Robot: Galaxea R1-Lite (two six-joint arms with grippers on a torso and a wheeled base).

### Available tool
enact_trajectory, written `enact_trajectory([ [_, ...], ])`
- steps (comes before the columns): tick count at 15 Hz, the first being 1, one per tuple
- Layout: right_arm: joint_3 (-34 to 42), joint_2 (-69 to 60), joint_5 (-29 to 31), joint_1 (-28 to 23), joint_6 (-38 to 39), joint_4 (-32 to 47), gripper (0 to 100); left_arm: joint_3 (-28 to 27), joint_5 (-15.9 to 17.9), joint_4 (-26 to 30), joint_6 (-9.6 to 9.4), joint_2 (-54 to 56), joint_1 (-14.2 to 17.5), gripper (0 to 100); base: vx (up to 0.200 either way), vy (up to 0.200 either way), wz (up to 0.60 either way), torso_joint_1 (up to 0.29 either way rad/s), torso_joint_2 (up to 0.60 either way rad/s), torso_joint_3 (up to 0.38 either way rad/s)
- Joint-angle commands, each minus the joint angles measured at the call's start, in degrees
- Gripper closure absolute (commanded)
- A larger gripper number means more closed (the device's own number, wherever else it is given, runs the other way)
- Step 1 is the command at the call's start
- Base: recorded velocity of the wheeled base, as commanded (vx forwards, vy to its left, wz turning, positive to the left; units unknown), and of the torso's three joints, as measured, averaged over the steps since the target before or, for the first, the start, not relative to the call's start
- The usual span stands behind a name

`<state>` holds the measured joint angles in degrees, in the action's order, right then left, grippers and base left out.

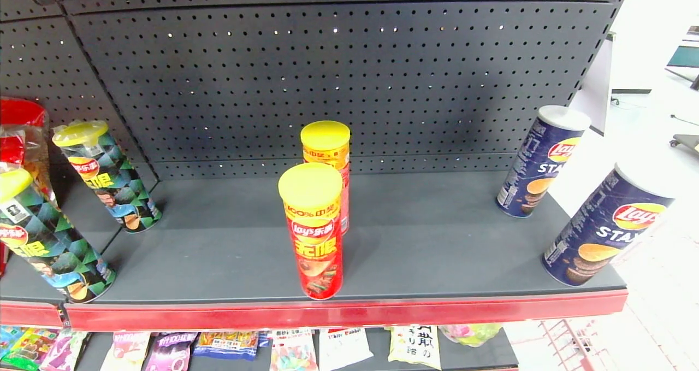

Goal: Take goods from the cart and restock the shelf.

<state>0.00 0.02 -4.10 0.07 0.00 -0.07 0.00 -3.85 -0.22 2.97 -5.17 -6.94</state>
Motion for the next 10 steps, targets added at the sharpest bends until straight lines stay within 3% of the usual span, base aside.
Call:
enact_trajectory([
  [1, 0.0, 0.0, 0.0, 0.0, 0.0, 0.0, 0, 0.0, 0.0, 0.0, 0.01, -0.2, 0.0, 0, 0.000, 0.000, 0.00, 0.000, 0.00, 0.000],
  [10, 0.0, 0.0, -0.1, 0.0, 0.1, 0.0, 0, 0.0, 0.0, 0.0, 0.01, -0.2, 0.0, 0, 0.000, 0.000, 0.00, 0.000, 0.00, 0.000],
])
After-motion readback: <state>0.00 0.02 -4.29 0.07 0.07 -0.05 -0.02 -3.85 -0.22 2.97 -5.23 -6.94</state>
